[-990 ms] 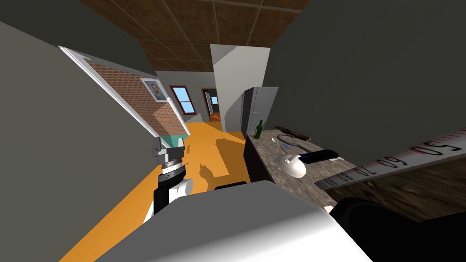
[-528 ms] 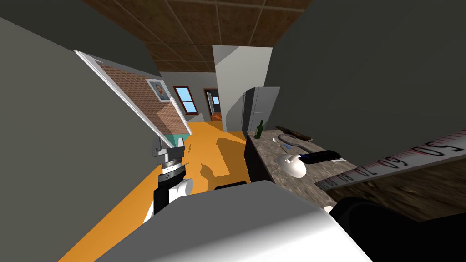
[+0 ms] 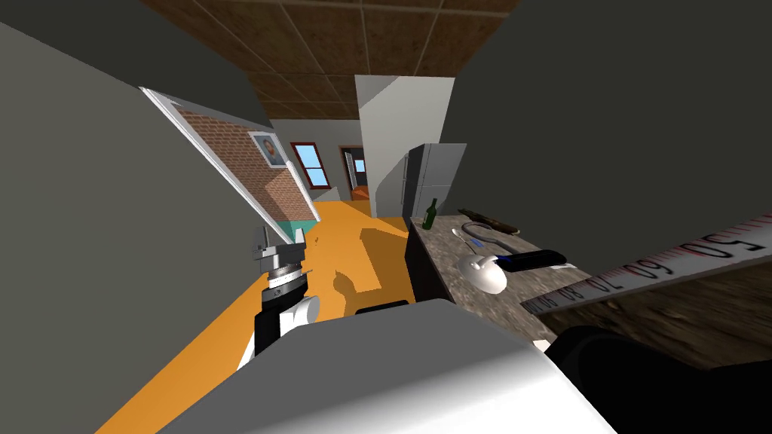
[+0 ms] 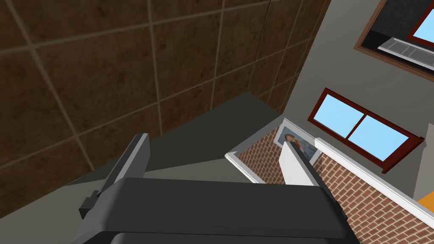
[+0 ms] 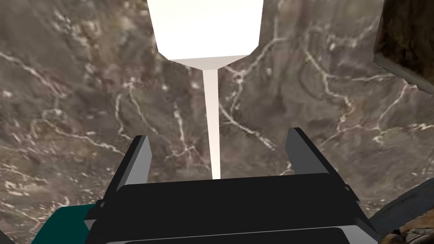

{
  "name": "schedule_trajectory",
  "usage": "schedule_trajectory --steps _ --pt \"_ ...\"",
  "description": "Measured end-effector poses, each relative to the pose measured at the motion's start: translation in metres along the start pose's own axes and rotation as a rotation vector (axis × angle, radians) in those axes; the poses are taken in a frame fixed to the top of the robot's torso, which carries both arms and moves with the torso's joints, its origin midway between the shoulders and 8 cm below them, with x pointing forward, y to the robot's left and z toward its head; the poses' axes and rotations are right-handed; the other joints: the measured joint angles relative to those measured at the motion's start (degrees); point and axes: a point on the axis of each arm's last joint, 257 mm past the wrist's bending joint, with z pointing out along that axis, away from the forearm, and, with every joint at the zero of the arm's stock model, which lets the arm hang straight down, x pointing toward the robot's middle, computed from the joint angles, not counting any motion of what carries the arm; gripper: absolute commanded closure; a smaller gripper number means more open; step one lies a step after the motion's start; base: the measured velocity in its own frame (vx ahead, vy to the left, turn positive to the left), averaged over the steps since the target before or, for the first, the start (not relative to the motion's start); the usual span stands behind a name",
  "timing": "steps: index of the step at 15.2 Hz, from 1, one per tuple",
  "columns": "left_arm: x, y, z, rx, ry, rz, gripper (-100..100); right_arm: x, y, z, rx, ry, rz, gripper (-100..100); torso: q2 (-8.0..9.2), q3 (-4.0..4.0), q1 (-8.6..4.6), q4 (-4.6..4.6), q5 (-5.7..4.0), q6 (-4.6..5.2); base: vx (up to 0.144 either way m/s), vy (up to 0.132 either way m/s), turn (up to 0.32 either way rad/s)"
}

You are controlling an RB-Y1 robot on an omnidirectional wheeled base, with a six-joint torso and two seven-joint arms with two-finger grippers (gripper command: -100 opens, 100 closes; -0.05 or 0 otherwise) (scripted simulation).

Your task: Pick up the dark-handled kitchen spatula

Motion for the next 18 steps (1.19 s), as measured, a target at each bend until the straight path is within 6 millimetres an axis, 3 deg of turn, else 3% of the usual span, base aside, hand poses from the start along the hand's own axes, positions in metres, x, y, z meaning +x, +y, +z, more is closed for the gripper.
schedule_trajectory --steps 3,4,9,10,15,16,18 --pt "0.000 0.000 0.000 0.000 0.000 0.000 0 -0.003 -0.005 0.013 0.001 0.009 0.018 -100 0.08 0.05 -0.04 0.02 -0.02 0.00 -0.059 -0.017 0.047" --pt "0.000 0.000 0.000 0.000 0.000 0.000 0 -0.003 -0.005 0.014 0.000 0.009 0.018 100 0.03 0.02 -0.02 0.01 0.00 0.00 0.008 0.000 -0.057" --pt "0.000 0.000 0.000 0.000 0.000 0.000 0 0.000 0.002 -0.004 -0.002 -0.006 -0.008 100 -0.46 -0.25 -0.16 -0.08 -0.14 -0.01 0.062 0.016 -0.060" --pt "0.000 0.000 0.000 0.000 0.000 0.000 0 0.001 0.002 -0.006 -0.001 -0.006 -0.009 -100 -0.41 -0.22 -0.21 -0.07 -0.17 -0.01 0.016 0.008 0.000" --pt "0.000 0.000 0.000 0.000 0.000 0.000 0 0.001 -0.001 0.010 -0.004 0.015 0.014 -100 0.24 0.16 -0.38 0.08 -0.23 0.01 -0.074 -0.001 0.051" --pt "0.000 0.000 0.000 0.000 0.000 0.000 0 0.000 -0.001 0.011 -0.006 0.014 0.015 100 0.20 0.14 -0.37 0.08 -0.21 0.02 0.008 0.004 -0.050" --pt "0.000 0.000 0.000 0.000 0.000 0.000 0 0.001 0.003 0.003 -0.011 0.004 0.004 100 -0.16 -0.06 -0.27 0.01 -0.23 0.03 0.068 -0.007 -0.068"
